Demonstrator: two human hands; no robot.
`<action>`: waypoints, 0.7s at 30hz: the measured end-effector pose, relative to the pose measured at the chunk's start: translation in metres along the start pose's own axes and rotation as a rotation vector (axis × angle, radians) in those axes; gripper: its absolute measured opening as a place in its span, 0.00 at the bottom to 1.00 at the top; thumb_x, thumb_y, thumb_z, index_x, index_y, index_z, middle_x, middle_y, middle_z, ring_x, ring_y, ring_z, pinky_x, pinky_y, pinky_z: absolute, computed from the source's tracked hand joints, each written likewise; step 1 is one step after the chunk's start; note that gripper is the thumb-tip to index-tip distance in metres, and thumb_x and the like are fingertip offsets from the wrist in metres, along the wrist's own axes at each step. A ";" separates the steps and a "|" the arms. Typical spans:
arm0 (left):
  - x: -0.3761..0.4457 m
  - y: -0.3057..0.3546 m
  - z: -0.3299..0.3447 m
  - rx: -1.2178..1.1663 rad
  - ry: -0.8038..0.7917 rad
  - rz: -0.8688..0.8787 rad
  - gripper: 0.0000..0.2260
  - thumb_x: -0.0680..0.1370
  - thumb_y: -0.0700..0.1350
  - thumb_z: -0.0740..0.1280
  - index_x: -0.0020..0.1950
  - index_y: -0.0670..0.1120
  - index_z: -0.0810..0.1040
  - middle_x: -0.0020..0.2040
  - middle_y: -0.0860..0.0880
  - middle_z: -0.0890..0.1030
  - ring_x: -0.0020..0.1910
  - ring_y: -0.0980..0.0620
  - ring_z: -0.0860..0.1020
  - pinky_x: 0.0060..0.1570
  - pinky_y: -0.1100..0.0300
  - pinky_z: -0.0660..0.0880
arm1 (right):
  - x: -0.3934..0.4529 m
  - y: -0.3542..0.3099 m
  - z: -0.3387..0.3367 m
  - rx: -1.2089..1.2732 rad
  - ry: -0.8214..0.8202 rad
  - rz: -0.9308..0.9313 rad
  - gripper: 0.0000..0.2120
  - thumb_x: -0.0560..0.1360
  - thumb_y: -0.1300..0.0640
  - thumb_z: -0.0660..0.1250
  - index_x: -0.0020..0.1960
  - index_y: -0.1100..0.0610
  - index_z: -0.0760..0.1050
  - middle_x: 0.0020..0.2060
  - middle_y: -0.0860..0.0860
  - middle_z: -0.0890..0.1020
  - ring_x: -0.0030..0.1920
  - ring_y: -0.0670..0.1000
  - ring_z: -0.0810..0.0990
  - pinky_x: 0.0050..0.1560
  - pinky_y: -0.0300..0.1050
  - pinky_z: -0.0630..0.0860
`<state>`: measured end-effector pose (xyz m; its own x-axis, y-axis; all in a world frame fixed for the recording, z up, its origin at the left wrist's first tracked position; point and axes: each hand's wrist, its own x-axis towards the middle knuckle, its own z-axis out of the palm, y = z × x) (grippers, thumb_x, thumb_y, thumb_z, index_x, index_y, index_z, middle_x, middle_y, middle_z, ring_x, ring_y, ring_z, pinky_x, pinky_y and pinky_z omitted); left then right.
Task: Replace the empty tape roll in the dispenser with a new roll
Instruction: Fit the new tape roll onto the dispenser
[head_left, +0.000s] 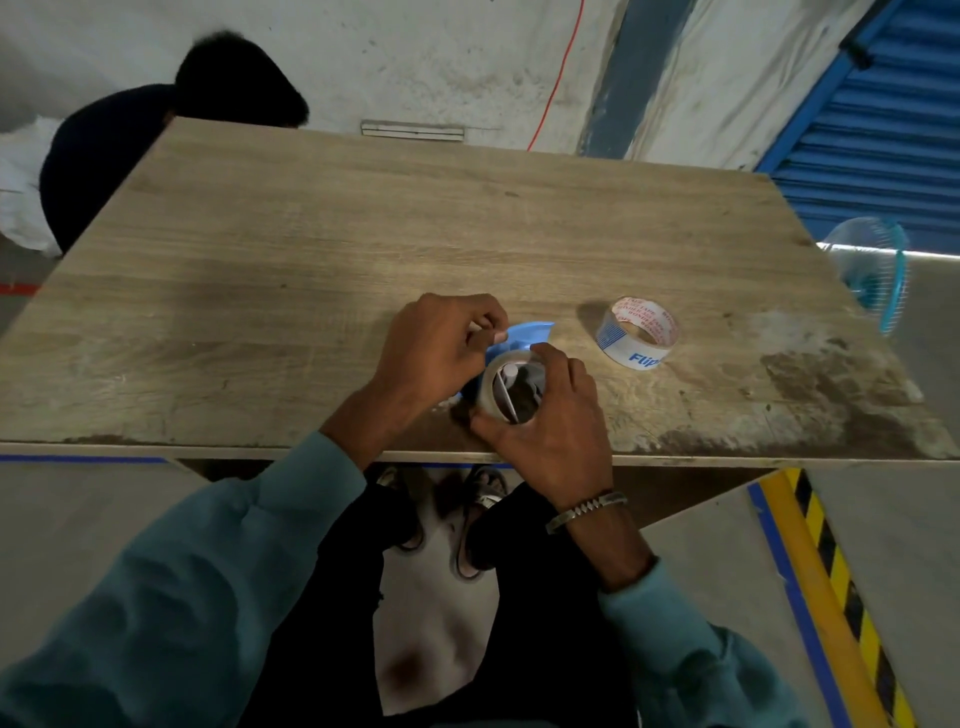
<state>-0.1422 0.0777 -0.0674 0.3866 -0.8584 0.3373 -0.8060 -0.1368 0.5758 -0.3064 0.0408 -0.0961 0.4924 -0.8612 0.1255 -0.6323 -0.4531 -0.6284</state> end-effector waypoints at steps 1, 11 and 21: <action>-0.004 -0.001 -0.002 0.021 -0.002 0.011 0.03 0.77 0.47 0.74 0.49 0.54 0.87 0.46 0.56 0.87 0.42 0.57 0.83 0.44 0.55 0.80 | -0.001 0.000 0.001 0.001 0.011 0.007 0.47 0.58 0.28 0.69 0.72 0.49 0.68 0.61 0.49 0.75 0.64 0.55 0.75 0.60 0.58 0.77; -0.035 0.015 -0.001 0.288 0.093 -0.091 0.07 0.77 0.45 0.69 0.49 0.54 0.87 0.46 0.54 0.82 0.45 0.50 0.81 0.38 0.54 0.76 | -0.018 -0.011 0.009 -0.110 0.108 0.006 0.41 0.65 0.29 0.69 0.71 0.49 0.68 0.58 0.50 0.76 0.60 0.56 0.76 0.54 0.55 0.79; -0.024 0.012 -0.008 0.180 0.068 -0.124 0.02 0.76 0.53 0.74 0.46 0.57 0.87 0.42 0.57 0.82 0.41 0.58 0.79 0.39 0.61 0.68 | -0.010 -0.002 -0.011 0.258 -0.234 0.080 0.54 0.58 0.26 0.77 0.78 0.43 0.63 0.69 0.43 0.72 0.70 0.47 0.72 0.70 0.50 0.73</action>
<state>-0.1574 0.1005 -0.0624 0.5120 -0.7953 0.3247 -0.8150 -0.3303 0.4762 -0.3168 0.0476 -0.0877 0.5902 -0.8020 -0.0920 -0.5171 -0.2881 -0.8059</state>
